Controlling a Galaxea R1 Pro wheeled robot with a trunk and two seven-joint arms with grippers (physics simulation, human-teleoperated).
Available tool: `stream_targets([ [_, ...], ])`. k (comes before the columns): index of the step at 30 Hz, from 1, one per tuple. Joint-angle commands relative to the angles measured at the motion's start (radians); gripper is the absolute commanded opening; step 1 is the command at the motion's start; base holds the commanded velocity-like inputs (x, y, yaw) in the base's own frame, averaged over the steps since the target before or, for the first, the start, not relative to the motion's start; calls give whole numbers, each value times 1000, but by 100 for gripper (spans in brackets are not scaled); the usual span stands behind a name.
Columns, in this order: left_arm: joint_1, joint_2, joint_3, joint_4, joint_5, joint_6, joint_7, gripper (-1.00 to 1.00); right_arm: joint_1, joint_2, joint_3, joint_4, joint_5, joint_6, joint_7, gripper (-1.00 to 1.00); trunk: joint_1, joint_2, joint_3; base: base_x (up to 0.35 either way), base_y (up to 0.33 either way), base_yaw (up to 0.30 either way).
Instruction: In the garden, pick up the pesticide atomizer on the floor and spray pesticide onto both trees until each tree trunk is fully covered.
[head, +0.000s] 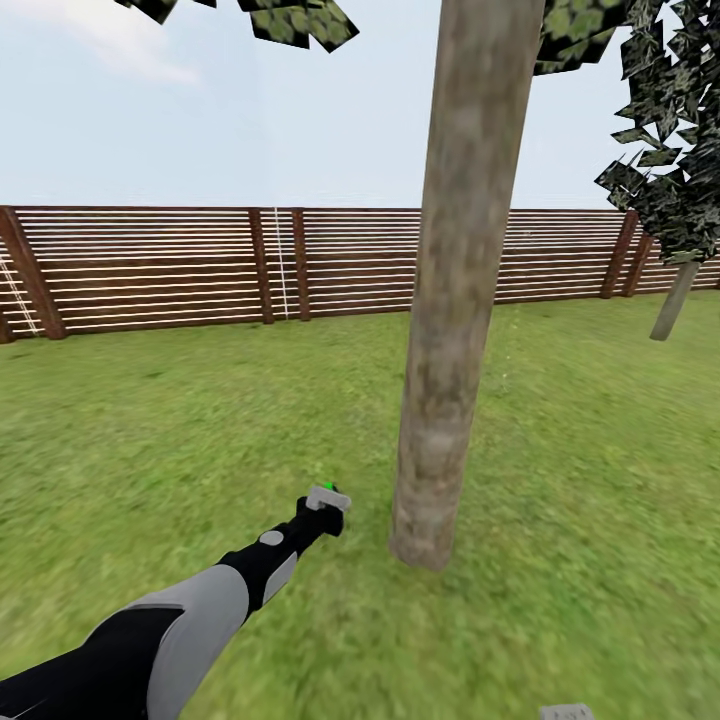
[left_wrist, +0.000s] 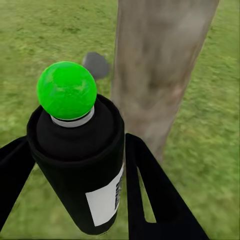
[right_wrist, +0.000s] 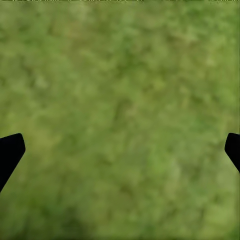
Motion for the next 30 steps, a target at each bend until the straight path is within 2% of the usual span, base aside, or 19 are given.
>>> stream_targets([
  [1,0,0,0,0,0,0,3,-100,0,0,0,0,0,0,0,100,0,0,0,153,-114,0],
  [9,0,0,0,0,0,-1,-11,-100,0,0,0,0,0,0,0,100,0,0,0,220,-172,0],
  [15,0,0,0,1,0,-1,-13,-100,0,0,0,0,0,0,0,100,0,0,0,23,-205,0],
  [24,0,0,-7,-14,-1,19,-9,-100,0,0,0,0,0,0,0,100,0,0,0,0,-19,0],
  [26,0,0,-8,-169,1,234,-11,-100,0,0,0,0,1,1,0,100,0,0,0,0,0,0],
  [28,0,0,-11,-267,1,352,-12,-100,0,0,0,0,34,2,0,100,0,0,0,0,0,0],
  [29,0,0,-15,-312,1,397,-15,-100,0,0,0,0,81,3,0,100,0,0,0,0,0,0],
  [30,0,0,-19,-397,2,482,-65,-100,0,6,-1,0,152,5,-1,100,0,0,0,0,0,0],
])
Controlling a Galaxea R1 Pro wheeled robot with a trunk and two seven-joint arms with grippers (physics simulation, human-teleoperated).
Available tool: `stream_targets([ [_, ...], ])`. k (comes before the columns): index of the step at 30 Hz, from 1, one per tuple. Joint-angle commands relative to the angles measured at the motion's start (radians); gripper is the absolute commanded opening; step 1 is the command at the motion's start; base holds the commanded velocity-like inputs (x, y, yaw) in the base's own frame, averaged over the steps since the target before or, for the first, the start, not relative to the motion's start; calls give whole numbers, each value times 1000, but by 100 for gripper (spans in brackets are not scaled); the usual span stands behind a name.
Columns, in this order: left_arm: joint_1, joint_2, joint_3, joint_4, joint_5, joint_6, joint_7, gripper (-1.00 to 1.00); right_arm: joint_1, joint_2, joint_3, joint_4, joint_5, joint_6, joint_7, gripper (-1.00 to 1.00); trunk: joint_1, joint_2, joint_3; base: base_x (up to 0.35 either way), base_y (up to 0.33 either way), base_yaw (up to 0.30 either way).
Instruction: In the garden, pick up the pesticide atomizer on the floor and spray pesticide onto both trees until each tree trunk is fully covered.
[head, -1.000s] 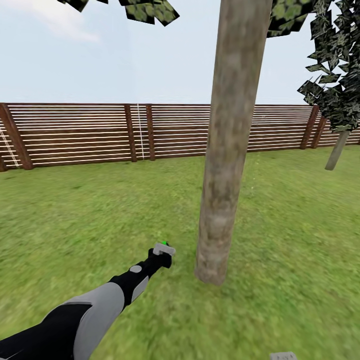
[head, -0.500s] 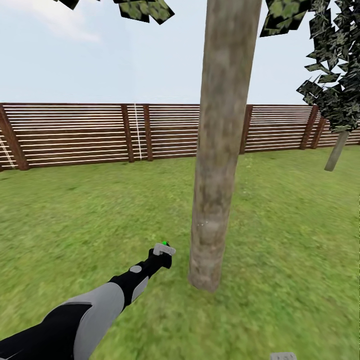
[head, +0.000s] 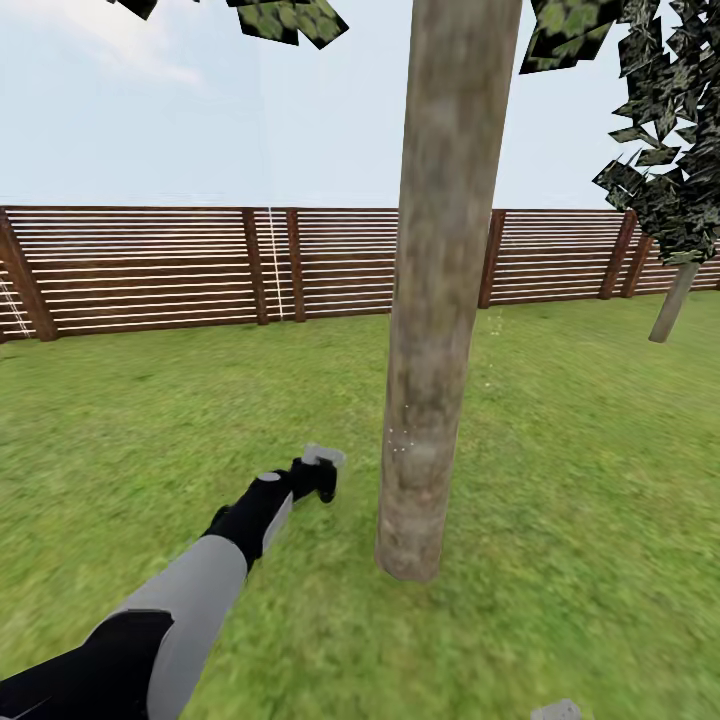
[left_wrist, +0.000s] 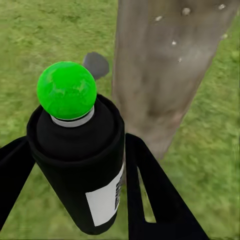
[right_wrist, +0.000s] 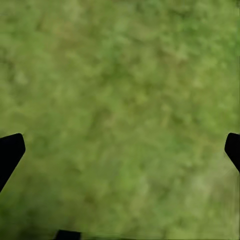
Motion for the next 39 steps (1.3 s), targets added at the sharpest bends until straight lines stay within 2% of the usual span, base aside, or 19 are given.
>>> stream_targets([
  [1,0,0,-1,-36,-3,39,-25,-100,0,2,-1,0,10,0,0,100,0,0,0,0,0,0],
  [3,0,0,-7,-144,-2,151,-64,-100,0,6,-1,0,20,-1,0,100,0,0,0,0,0,0],
  [6,0,0,-31,-260,-1,253,-73,-100,0,8,-1,0,22,-3,0,100,0,0,0,0,0,0],
  [10,0,0,-43,-440,0,400,-76,-100,0,8,-1,0,23,0,0,100,0,0,0,0,0,0],
  [12,0,0,-91,-498,3,458,-78,-100,0,8,-1,-1,25,1,0,100,0,0,0,0,0,0],
  [13,0,0,-121,-540,13,507,-78,-100,0,8,-1,-1,25,2,0,100,0,0,0,0,0,0],
  [14,0,0,-134,-569,37,540,-79,-100,0,8,-1,-1,25,2,0,100,0,0,0,0,0,0],
  [15,0,0,-149,-605,91,580,-78,-100,0,8,-1,-1,25,2,1,100,0,0,0,0,0,0],
  [16,-1,0,-163,-624,127,599,-78,-100,0,8,-1,-1,25,3,0,100,0,0,0,0,0,0],
  [17,-1,0,-207,-646,169,626,-77,-100,0,8,-1,-1,25,3,0,100,0,0,0,0,0,0],
  [20,-6,0,-248,-660,194,673,-75,-100,0,8,-1,-1,25,4,1,100,0,0,0,0,0,0],
  [24,-78,0,-255,-663,199,725,-74,-100,0,8,-1,-1,25,12,0,100,0,0,0,0,0,0],
  [26,-136,0,-256,-663,202,768,-74,-100,0,8,-1,-1,25,41,1,100,0,0,0,0,0,0],
  [27,-188,0,-256,-660,229,783,-74,-100,0,9,0,-1,25,53,1,100,0,0,0,0,0,0],
  [29,-239,0,-257,-657,269,799,-72,-100,0,9,0,-1,25,59,1,100,0,0,0,0,0,0],
  [31,-297,0,-257,-652,292,819,-72,-100,0,10,0,-1,25,62,1,100,0,0,0,0,0,0],
  [36,-445,0,-257,-579,304,830,-71,-100,0,11,0,-1,25,63,1,100,0,0,0,0,0,0],
  [38,-526,0,-256,-527,305,830,-71,-100,0,11,0,-1,25,64,1,100,0,0,0,0,0,0],
  [39,-543,0,-255,-516,305,830,-71,-100,0,11,0,0,25,64,1,100,0,0,0,0,0,0],
])
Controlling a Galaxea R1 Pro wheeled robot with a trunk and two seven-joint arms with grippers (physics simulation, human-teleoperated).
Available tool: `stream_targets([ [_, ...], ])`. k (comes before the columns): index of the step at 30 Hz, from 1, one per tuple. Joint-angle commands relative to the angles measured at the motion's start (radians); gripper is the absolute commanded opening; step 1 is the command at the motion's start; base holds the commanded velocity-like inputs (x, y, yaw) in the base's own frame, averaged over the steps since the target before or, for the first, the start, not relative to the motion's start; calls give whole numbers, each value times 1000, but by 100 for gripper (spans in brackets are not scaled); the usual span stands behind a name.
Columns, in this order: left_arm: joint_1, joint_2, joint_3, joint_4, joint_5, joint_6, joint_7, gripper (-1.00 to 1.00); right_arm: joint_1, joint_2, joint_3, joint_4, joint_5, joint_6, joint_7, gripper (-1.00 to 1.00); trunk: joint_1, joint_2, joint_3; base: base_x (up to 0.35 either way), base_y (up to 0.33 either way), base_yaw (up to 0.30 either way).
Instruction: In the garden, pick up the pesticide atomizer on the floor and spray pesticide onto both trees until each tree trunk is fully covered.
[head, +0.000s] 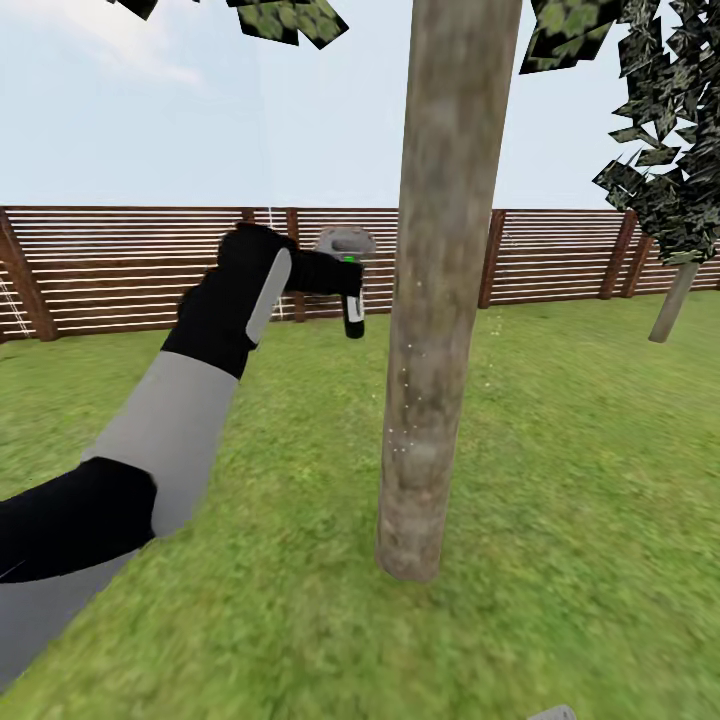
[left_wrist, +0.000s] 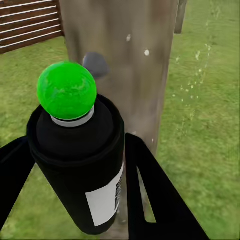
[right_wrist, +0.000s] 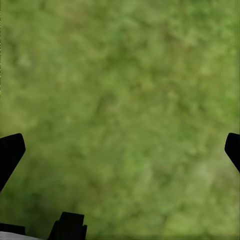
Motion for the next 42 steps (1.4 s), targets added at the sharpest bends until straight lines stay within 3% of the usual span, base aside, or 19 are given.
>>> stream_targets([
  [1,-31,0,0,25,0,0,1,-100,0,0,0,0,0,0,0,100,0,0,0,0,0,0],
  [5,-142,0,0,120,18,1,1,-100,0,0,0,0,0,0,0,100,0,0,0,0,0,0],
  [6,-175,0,0,152,63,0,1,-100,0,0,0,0,0,0,0,100,0,0,0,0,0,0],
  [7,-226,0,0,201,139,0,2,-100,0,0,0,0,0,0,0,100,0,0,0,0,0,0],
  [9,-286,0,2,253,204,0,2,-100,0,0,0,0,0,0,0,100,0,0,0,0,0,0],
  [14,-297,0,2,265,231,0,2,-100,0,0,0,0,0,0,0,100,0,0,0,0,0,0],
  [15,-298,0,2,266,286,0,2,-100,0,0,0,0,0,0,0,100,0,0,0,0,0,0],
  [17,-298,0,0,267,336,-1,2,-100,0,0,0,0,0,0,0,100,0,0,0,0,0,0],
  [26,-298,0,-29,290,356,-1,4,-100,0,0,0,0,0,0,0,100,0,0,0,0,0,0],
  [31,-298,0,-82,284,358,-1,4,-100,0,0,0,0,0,0,0,100,0,0,0,0,0,0],
  [34,-298,0,-101,283,384,-1,3,-100,0,0,0,0,0,0,0,100,0,0,0,0,0,0],
  [35,-298,0,-193,283,424,-1,2,-100,0,0,0,0,0,0,0,100,0,0,0,0,0,0],
  [36,-298,0,-224,283,434,-1,2,-100,0,0,0,0,0,0,0,100,0,0,0,0,0,0],
  [42,-298,0,-257,281,445,0,-2,-100,0,0,0,0,0,0,0,100,0,0,0,0,0,0],
])
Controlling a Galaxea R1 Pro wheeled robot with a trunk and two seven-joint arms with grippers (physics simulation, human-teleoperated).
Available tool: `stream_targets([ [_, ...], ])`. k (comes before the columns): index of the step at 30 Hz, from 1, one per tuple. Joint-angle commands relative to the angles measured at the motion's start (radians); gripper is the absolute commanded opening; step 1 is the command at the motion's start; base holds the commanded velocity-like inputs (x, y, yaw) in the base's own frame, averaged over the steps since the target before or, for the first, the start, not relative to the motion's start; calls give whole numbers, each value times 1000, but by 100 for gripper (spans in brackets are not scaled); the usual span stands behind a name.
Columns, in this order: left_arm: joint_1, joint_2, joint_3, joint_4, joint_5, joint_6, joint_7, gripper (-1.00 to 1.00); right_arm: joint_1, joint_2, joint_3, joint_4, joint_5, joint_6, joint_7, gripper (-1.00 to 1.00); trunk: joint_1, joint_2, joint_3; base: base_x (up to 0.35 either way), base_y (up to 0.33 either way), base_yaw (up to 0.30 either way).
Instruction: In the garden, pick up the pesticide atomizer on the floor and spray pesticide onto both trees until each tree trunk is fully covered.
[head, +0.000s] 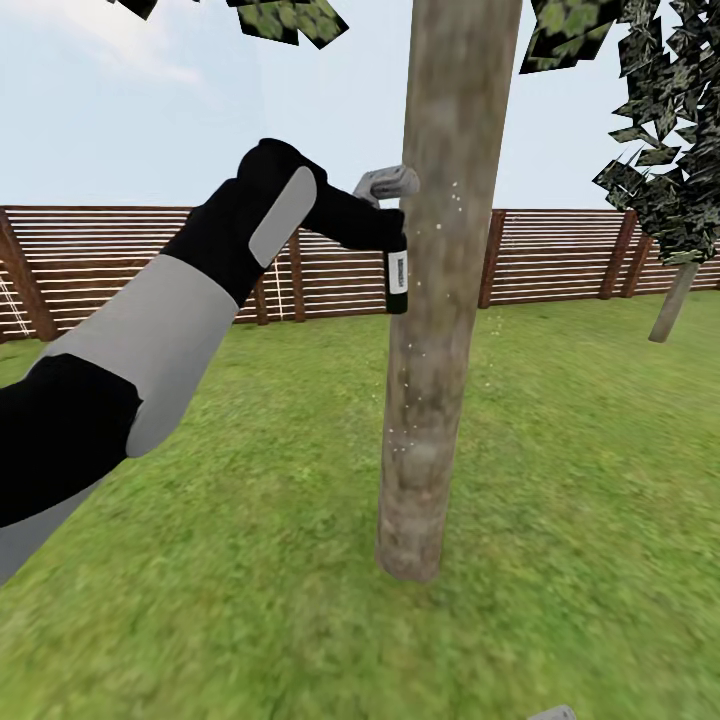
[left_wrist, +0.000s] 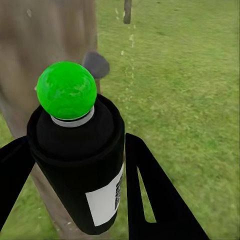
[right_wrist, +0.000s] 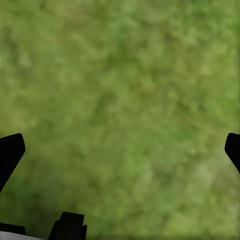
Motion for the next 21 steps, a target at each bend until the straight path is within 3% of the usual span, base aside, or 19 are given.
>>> stream_targets([
  [1,0,0,-1,0,0,0,0,-100,0,0,0,0,0,0,0,100,0,0,0,0,0,0],
  [7,0,0,-8,1,0,0,-3,-100,0,0,0,0,0,0,0,100,0,0,0,0,0,0],
  [9,0,0,-70,2,1,0,-2,-100,0,0,0,0,0,0,0,100,0,0,0,0,0,0],
  [10,0,0,-125,3,1,0,-2,-100,0,0,0,0,0,0,0,100,0,0,0,0,0,0],
  [11,0,0,-141,5,2,0,-2,-100,0,0,0,0,0,0,0,100,0,0,0,0,0,0],
  [18,0,0,-151,13,2,0,-2,-100,0,0,0,0,0,0,0,100,0,0,0,0,0,0],
  [21,0,0,-151,63,1,-2,0,-100,0,0,0,0,0,0,0,100,0,0,0,0,0,0],
])
